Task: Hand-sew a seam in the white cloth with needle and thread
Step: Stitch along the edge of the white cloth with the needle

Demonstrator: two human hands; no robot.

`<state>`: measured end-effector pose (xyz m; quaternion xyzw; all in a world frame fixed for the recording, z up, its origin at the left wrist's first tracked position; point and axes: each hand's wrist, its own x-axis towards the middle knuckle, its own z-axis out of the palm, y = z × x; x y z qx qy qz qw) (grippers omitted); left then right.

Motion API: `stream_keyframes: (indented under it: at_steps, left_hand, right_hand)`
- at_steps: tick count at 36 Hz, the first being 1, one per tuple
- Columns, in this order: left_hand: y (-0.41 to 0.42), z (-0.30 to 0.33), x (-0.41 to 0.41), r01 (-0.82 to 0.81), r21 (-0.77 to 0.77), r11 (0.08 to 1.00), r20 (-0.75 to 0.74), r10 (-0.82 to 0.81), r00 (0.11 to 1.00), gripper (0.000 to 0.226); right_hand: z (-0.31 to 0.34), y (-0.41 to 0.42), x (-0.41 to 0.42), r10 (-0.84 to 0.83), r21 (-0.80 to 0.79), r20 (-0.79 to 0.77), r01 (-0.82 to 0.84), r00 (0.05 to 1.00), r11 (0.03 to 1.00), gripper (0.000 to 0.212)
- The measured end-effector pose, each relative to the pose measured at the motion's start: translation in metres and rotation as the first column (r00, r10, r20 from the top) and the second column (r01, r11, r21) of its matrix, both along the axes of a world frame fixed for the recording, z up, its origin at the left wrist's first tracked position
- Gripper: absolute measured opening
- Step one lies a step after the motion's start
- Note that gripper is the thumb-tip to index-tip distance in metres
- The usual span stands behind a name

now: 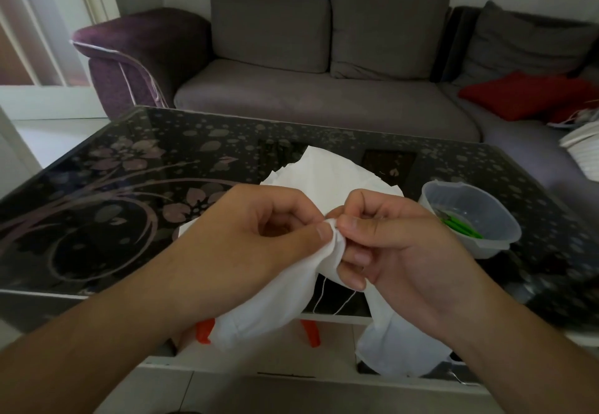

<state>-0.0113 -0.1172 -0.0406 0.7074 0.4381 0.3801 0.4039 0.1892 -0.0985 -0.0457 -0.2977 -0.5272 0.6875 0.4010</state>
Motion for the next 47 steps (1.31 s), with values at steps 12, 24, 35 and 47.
stream_keyframes:
  at_steps: [12, 24, 35, 47]
  left_hand:
    - [-0.001, 0.001, -0.001, 0.012, -0.018, 1.0, 0.043, -0.011, 0.999, 0.014]
    - [-0.004, 0.0, 0.001, 0.047, -0.058, 0.997, 0.062, -0.044, 0.997, 0.012]
    - [-0.001, 0.001, -0.002, 0.068, -0.073, 0.995, 0.06, -0.063, 0.996, 0.011]
    - [0.001, 0.002, -0.004, 0.054, -0.052, 0.997, 0.056, -0.051, 0.997, 0.012]
  right_hand:
    - [0.002, 0.0, 0.002, 0.04, 0.005, -0.019, -0.04, 0.999, 0.999, 0.017]
    - [-0.001, -0.005, 0.0, 0.065, -0.001, -0.028, -0.065, 0.997, 0.998, 0.019]
    - [0.0, -0.002, -0.001, 0.116, 0.009, -0.021, -0.116, 0.993, 0.993, 0.018]
    - [0.006, 0.003, 0.01, 0.076, -0.003, -0.018, -0.076, 0.997, 0.997, 0.013]
